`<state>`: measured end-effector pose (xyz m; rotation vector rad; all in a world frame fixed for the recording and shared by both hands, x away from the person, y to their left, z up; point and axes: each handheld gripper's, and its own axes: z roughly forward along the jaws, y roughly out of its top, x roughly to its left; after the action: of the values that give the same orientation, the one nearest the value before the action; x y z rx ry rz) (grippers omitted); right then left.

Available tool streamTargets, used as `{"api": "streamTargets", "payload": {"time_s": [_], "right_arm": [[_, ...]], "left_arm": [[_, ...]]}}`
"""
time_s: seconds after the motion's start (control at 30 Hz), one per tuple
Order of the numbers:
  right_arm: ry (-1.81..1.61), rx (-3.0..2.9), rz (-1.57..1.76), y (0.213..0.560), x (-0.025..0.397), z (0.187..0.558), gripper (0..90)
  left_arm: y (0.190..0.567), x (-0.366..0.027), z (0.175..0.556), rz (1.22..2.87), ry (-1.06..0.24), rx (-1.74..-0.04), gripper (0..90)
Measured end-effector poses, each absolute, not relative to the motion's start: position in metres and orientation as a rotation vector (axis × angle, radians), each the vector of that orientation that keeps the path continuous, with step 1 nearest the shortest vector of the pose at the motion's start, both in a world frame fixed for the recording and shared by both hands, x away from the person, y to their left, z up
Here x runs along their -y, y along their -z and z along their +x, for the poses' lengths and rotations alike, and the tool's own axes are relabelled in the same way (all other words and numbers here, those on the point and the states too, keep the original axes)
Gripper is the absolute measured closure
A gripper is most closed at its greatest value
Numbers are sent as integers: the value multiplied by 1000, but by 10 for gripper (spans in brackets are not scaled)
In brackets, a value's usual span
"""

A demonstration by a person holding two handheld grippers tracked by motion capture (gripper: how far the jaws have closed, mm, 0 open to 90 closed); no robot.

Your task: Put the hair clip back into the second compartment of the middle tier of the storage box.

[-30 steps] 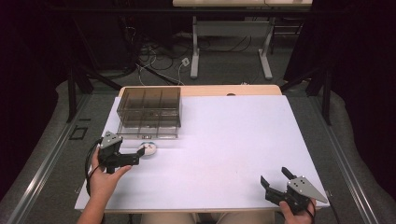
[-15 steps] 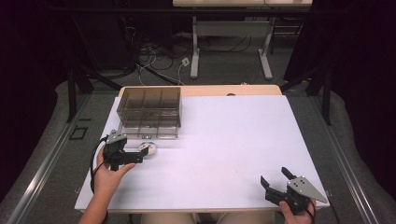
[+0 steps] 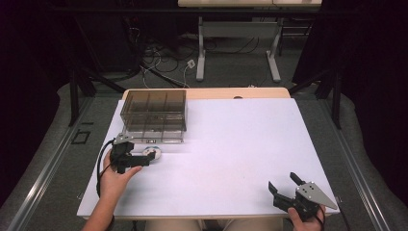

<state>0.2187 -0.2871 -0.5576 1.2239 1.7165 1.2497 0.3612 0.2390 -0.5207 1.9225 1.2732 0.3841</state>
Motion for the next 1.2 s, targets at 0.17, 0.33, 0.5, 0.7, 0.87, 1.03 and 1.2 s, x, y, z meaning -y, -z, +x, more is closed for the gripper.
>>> {"api": "streamTargets", "payload": {"time_s": [0.17,0.33,0.5,0.7,0.87,1.03,1.2], "right_arm": [[-1251,-1715,1223,558,287,219,151],[-1255,-1715,1218,558,286,219,152],[-1259,-1716,1219,559,287,219,152],[-1259,-1716,1220,559,287,219,152],[-1257,-1716,1221,558,286,219,151],[-1257,-1717,1221,558,287,219,152],[-1254,-1718,1219,558,287,219,152]], "left_arm": [[524,-237,365,1928,-353,-1283,22],[527,-235,369,1942,-331,-1303,26],[530,-234,373,1948,-293,-1328,43],[532,-233,377,1949,-255,-1355,57],[533,-233,382,1948,-222,-1381,75],[534,-233,385,1948,-186,-1398,99],[534,-232,388,1955,-182,-1406,111]]}}
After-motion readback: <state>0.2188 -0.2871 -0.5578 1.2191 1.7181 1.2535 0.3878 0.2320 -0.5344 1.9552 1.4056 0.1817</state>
